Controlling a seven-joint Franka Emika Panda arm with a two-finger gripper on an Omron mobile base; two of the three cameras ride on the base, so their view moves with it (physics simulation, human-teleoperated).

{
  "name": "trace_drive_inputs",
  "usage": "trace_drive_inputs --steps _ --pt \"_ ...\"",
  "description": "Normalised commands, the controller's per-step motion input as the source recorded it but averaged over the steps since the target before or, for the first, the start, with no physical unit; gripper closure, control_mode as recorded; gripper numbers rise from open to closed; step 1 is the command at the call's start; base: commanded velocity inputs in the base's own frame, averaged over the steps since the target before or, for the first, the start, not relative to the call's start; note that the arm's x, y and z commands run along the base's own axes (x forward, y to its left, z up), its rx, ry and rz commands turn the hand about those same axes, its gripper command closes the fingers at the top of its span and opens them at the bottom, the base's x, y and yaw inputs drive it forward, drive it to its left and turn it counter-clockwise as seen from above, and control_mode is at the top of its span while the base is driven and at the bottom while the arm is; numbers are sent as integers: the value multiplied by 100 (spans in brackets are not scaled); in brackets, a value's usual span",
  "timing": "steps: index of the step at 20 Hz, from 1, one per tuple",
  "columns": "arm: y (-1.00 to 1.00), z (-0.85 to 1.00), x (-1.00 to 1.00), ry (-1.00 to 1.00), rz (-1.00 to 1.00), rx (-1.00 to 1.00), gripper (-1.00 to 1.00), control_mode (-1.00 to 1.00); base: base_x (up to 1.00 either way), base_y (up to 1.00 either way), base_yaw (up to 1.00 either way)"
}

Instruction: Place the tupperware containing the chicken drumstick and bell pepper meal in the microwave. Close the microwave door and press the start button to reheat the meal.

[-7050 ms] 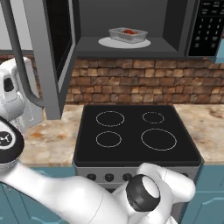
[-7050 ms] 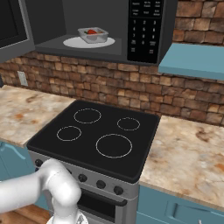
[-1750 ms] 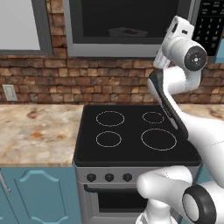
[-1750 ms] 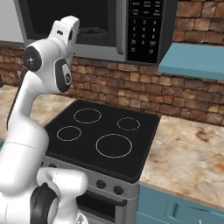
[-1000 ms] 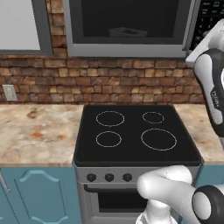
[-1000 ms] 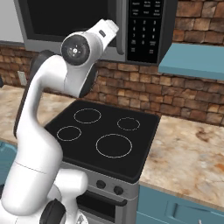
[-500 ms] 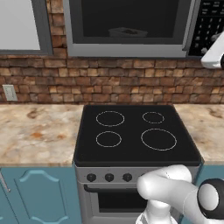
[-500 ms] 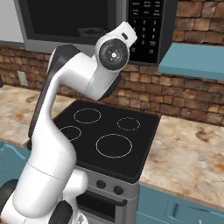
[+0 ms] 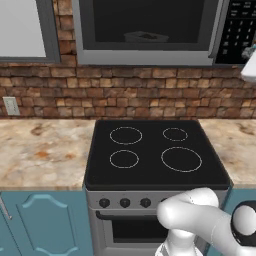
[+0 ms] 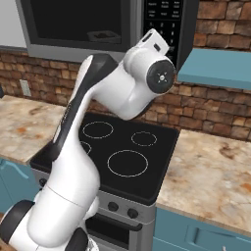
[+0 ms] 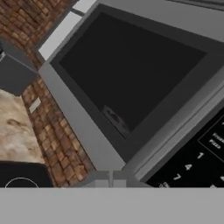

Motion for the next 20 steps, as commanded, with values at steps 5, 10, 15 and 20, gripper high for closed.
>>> trace_drive_inputs --steps 5,10,15,20 --pt "-12 -32 4 -15 3 0 100 -100 0 0 0" --pt "0 -21 22 -9 0 0 100 -100 0 0 0" --pt "0 -10 27 -7 0 0 100 -100 0 0 0" --pt "-11 0 24 -3 0 0 100 -100 0 0 0"
